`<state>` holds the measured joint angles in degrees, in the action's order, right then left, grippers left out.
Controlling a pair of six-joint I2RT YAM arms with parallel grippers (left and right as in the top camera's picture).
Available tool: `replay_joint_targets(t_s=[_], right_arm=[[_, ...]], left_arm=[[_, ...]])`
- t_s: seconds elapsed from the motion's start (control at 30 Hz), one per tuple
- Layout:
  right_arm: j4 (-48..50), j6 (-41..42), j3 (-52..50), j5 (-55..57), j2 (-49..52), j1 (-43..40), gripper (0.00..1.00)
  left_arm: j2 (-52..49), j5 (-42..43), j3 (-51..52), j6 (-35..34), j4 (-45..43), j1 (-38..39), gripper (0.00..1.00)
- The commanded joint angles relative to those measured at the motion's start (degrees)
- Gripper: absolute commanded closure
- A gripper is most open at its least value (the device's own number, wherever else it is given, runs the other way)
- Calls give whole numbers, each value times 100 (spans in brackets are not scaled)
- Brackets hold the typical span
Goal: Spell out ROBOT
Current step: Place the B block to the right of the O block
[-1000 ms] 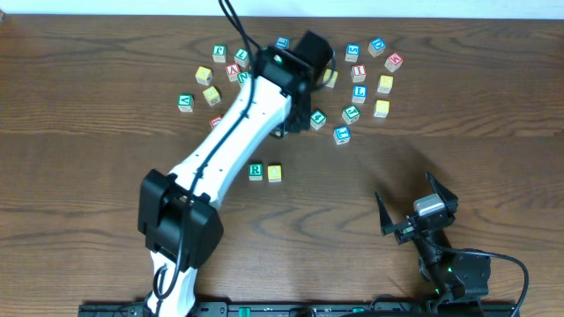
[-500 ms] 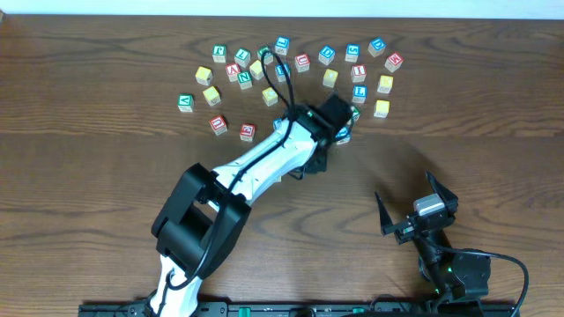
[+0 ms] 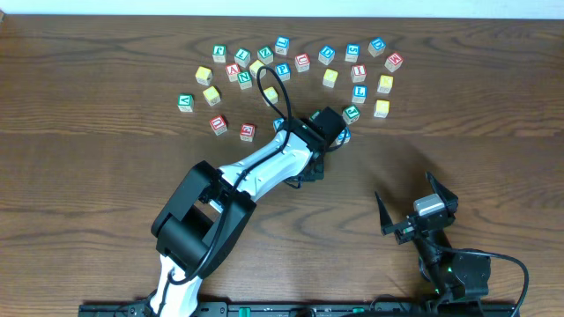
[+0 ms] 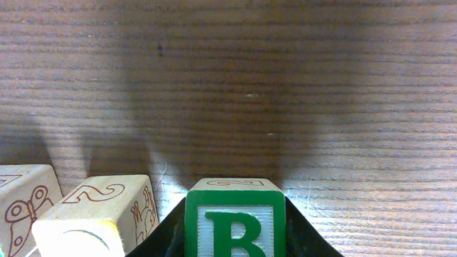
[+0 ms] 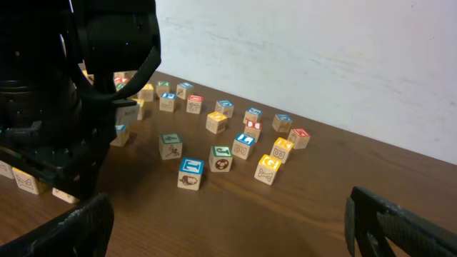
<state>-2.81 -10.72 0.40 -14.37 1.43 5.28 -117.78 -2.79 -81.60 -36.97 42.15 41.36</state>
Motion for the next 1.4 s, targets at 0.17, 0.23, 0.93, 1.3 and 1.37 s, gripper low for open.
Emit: replay_joint_targets(t_s=[0.17,0.23,0.93,1.3,1.37], right_arm=[[-24,87,-9,-15,-31,39,1],[-24,87,-9,-15,-31,39,1],[-24,87,-9,-15,-31,39,1],[-24,87,-9,-15,-31,39,1],[-24,87,-9,-15,-31,39,1]], left_arm=[[-22,92,188,-131,-26,-17,73],[-22,90,188,-131,-26,-17,71],[2,87,133,-92,9,-109,70],[61,87,133,-387,168,-181,69],[61,87,133,-385,192,-181,69]])
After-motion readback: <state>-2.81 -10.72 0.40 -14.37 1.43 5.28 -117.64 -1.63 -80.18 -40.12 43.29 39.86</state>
